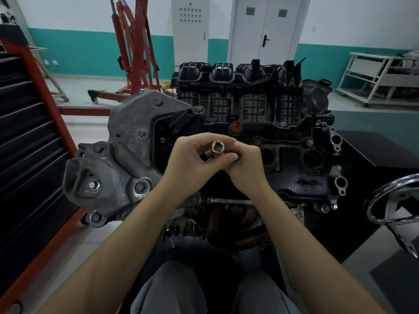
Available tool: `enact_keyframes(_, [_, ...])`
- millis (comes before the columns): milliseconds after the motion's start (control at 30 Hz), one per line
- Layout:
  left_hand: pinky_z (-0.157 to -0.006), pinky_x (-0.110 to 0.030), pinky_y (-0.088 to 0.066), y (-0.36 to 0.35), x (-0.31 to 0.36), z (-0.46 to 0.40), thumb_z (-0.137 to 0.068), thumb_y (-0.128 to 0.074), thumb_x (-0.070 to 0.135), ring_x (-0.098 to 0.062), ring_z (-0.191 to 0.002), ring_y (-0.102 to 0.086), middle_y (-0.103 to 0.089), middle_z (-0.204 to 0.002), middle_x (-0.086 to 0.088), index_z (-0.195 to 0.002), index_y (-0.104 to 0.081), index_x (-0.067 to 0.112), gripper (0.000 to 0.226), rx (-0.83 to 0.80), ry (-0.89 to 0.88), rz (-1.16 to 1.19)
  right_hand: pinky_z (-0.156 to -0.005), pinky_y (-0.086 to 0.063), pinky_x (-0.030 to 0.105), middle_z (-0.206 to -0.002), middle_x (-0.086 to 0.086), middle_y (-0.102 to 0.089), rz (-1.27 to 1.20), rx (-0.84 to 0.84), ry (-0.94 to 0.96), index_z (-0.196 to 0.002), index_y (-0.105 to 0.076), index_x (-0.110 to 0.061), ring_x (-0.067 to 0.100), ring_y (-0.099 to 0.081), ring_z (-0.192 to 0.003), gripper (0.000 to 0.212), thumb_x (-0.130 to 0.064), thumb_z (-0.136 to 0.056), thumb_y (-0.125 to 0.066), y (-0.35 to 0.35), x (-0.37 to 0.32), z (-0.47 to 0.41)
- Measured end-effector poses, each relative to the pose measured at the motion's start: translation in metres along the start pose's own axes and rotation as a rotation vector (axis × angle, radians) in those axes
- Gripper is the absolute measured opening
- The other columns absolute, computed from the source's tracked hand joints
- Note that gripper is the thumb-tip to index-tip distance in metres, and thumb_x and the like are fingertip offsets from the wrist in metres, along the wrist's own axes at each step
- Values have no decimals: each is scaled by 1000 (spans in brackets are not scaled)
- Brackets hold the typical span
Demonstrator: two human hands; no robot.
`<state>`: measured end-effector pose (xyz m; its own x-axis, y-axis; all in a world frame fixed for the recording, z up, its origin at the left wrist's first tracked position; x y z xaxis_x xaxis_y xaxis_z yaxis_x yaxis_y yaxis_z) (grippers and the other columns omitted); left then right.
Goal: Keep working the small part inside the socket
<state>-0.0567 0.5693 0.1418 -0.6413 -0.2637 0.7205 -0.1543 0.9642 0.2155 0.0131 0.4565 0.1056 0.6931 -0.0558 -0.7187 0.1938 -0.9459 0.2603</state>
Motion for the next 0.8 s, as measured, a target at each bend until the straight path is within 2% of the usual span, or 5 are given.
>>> enact_keyframes(67, [-83,-35,-58,2,0,0,-77,-77,0,-14,-88,-72,-75,-89,-5,-92,-75,6,16,59,-7,-37,-78,-56,30,-88,0,-73,-21,9,-3,-93,-72,-6,11,-69,-86,17,0,-78,-74,-1,0,0])
enact_keyframes(267, [-90,-27,-53,0,-1,0,-84,-65,-11,-18,-101,-70,-73,-101,-11,-110,-69,3,29,-98,27,105,-80,-49,14,-92,-19,-66,6,-51,25,-103,-65,-19,-4,-65,-90,31,3,-83,-67,0,-2,2])
enact_keyframes(467, [-85,-34,-57,2,-1,2,-76,-77,-1,-14,-89,-72,-75,-91,-2,-93,-74,10,21,57,13,-17,-78,-54,24,-88,2,-73,-53,-4,-7,-92,-71,-4,11,-69,-85,17,2,-78,-73,4,0,-1])
enact_keyframes(700, [-90,-30,-54,-2,-1,0,-82,-64,-15,-21,-99,-70,-72,-100,-16,-108,-68,-3,29,-96,24,127,-79,-50,16,-88,-22,-69,-15,-38,5,-100,-67,-20,-1,-67,-89,27,-1,-81,-70,2,1,1])
enact_keyframes(800, [-87,-35,-57,0,2,0,-75,-77,-5,-16,-92,-71,-74,-95,-6,-98,-72,6,26,11,-5,-29,-78,-54,22,-88,-5,-73,-16,0,-8,-95,-72,-8,8,-69,-86,20,1,-78,-74,4,3,-1])
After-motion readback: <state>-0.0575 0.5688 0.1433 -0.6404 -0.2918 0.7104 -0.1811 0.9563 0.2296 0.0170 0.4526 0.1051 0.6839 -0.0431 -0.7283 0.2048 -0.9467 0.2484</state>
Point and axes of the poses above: each hand's wrist, its own z-axis away from the middle knuckle, its own y-axis out of the back of the hand, x = y × z, the point moved 5 cm from there along -z, towards the middle knuckle
